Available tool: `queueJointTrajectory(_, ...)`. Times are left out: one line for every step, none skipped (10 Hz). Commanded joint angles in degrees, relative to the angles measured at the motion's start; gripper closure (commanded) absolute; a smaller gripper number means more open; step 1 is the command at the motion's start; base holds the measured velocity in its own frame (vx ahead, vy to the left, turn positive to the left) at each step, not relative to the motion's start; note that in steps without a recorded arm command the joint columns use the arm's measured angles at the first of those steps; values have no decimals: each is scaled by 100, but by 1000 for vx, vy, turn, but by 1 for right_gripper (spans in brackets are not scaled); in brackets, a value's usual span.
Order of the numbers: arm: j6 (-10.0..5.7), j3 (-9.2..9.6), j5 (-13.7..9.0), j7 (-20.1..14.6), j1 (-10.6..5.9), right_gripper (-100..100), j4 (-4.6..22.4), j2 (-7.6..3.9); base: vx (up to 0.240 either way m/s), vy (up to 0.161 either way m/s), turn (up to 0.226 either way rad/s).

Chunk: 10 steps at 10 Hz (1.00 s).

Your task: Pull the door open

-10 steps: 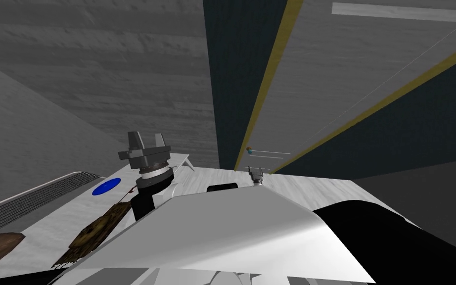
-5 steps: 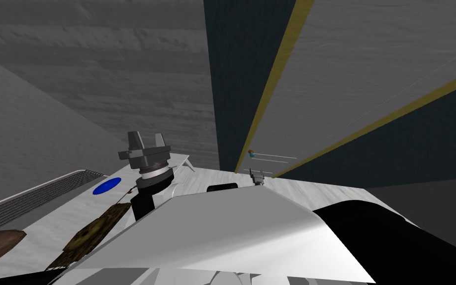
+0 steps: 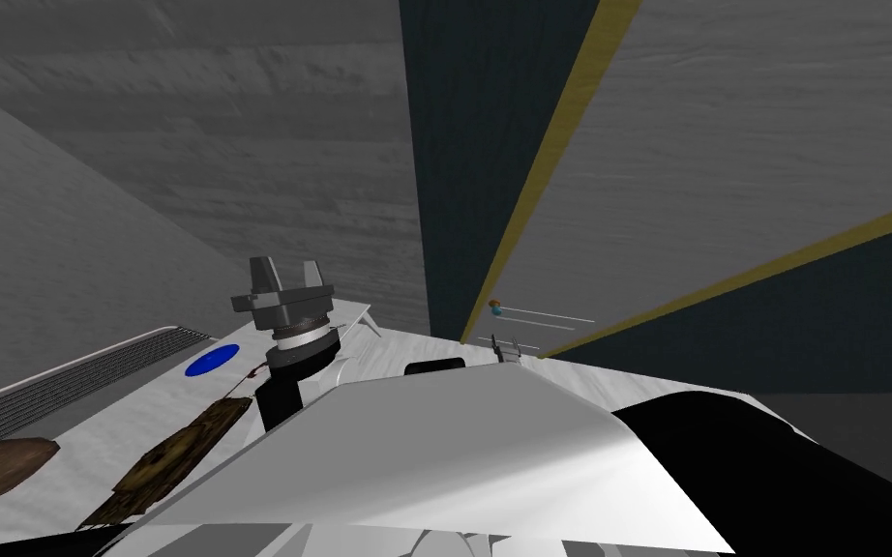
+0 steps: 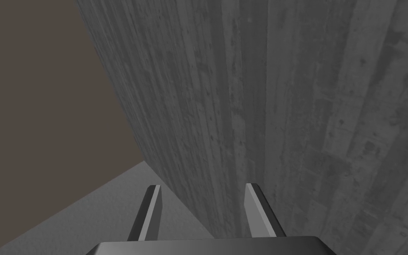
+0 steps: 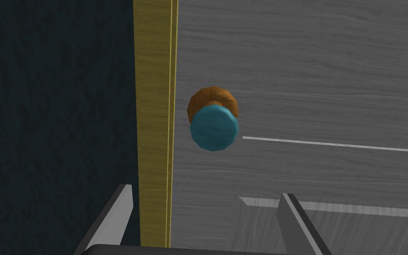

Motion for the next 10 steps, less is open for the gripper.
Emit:
queueJointTrajectory(-49,65,-101,-163,35,-100,96,-71,94,-45,89)
queueJointTrajectory(-23,38,-62,-84,29,-100,39,-40,43,-22,20)
queueJointTrajectory(-12,-160,-59,-267,-29,-100,242,-36,6,7,282)
queueJointTrajectory(-3,-297,-52,-371,-68,-100,378,-31,1,11,335)
queueJointTrajectory(2,-375,-48,-428,-89,-100,455,-27,-4,11,137)
queueJointTrajectory(8,-468,-43,-492,-113,-100,545,-24,-7,15,123)
queueJointTrajectory(20,-674,-33,-626,-164,-100,736,-16,-8,19,313)
queueJointTrajectory(27,-786,-27,-697,-190,-100,837,-12,-4,10,265)
queueJointTrajectory(27,-786,-27,-697,-190,-100,837,-12,1,2,54)
queueJointTrajectory(35,-909,-21,-770,-218,-100,946,-7,1,8,129)
